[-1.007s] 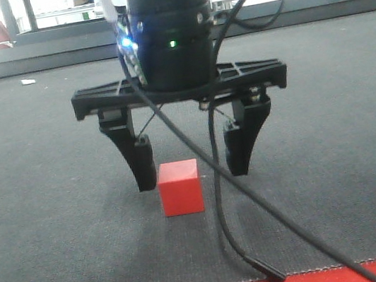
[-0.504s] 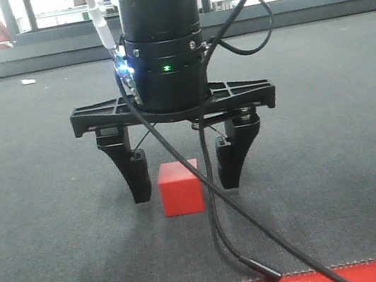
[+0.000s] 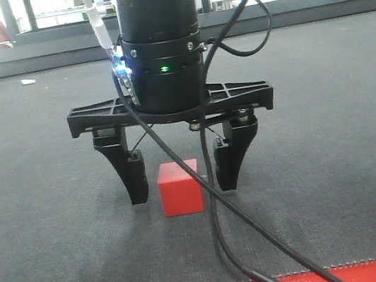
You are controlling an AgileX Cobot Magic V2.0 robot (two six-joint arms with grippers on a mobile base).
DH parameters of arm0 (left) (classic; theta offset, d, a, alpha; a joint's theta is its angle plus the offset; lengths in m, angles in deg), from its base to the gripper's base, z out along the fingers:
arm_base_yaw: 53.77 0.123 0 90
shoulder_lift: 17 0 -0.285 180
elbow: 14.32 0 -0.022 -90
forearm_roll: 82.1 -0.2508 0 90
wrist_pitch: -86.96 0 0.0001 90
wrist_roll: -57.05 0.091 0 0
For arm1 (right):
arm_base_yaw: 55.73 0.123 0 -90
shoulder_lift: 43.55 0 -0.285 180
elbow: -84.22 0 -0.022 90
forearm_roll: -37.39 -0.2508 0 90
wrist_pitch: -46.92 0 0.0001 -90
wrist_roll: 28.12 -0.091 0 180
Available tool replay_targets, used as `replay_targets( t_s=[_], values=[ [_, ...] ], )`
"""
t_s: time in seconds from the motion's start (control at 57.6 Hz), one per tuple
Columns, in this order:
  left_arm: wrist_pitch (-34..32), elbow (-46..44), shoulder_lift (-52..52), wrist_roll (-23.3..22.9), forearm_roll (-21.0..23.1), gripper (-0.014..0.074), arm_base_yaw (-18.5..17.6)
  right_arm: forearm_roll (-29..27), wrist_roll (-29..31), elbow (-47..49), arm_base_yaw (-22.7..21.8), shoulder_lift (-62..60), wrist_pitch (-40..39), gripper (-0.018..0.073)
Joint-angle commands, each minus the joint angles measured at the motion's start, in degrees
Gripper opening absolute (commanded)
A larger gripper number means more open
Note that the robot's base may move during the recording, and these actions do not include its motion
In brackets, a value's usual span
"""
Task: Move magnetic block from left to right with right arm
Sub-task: 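Close the right gripper on the red cube, then lift the red cube with the right gripper and raise it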
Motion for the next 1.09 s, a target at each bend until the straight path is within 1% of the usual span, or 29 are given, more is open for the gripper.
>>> replay_targets(
  t_s=[0.0,0.156,0.226,0.313,0.434,0.556,0.712,0.851,0.886,0.955,1.077],
  values=[
    [-4.8,0.5,0.7,-0.4,0.1,-0.0126,-0.3,0.3,-0.1,1.9,0.0,-3.1,-0.7,0.0634],
    [-4.8,0.5,0.7,-0.4,0.1,-0.0126,-0.3,0.3,-0.2,1.9,0.0,-3.1,-0.6,0.0632],
    [-4.8,0.5,0.7,-0.4,0.1,-0.0126,-0.3,0.3,-0.2,1.9,0.0,-3.1,-0.6,0.0609],
    [-4.8,0.5,0.7,-0.4,0.1,-0.0126,-0.3,0.3,-0.2,1.9,0.0,-3.1,-0.6,0.0538],
    [-4.8,0.5,0.7,-0.4,0.1,-0.0126,-0.3,0.4,-0.2,1.9,0.2,-3.1,-0.6,0.0382],
    [-4.8,0.5,0.7,-0.4,0.1,-0.0126,-0.3,0.9,-0.2,1.9,0.7,-3.1,-0.6,0.0294],
    [-4.8,0.5,0.7,-0.4,0.1,-0.0126,-0.3,1.0,0.0,1.9,0.9,-3.9,-0.5,0.0278],
    [-4.8,0.5,0.7,-0.4,0.1,-0.0126,-0.3,2.7,0.3,1.9,0.9,-6.9,0.2,0.0278],
    [-4.8,0.5,0.7,-0.4,0.1,-0.0126,-0.3,3.4,1.0,1.9,0.9,-8.1,0.2,0.0278],
    [-4.8,0.5,0.7,-0.4,0.1,-0.0126,-0.3,4.3,5.0,1.8,0.9,-10.6,0.7,0.0278],
    [-4.8,0.5,0.7,-0.4,0.1,-0.0126,-0.3,4.5,14.7,0.3,0.5,-15.4,1.1,0.0278]
  ],
)
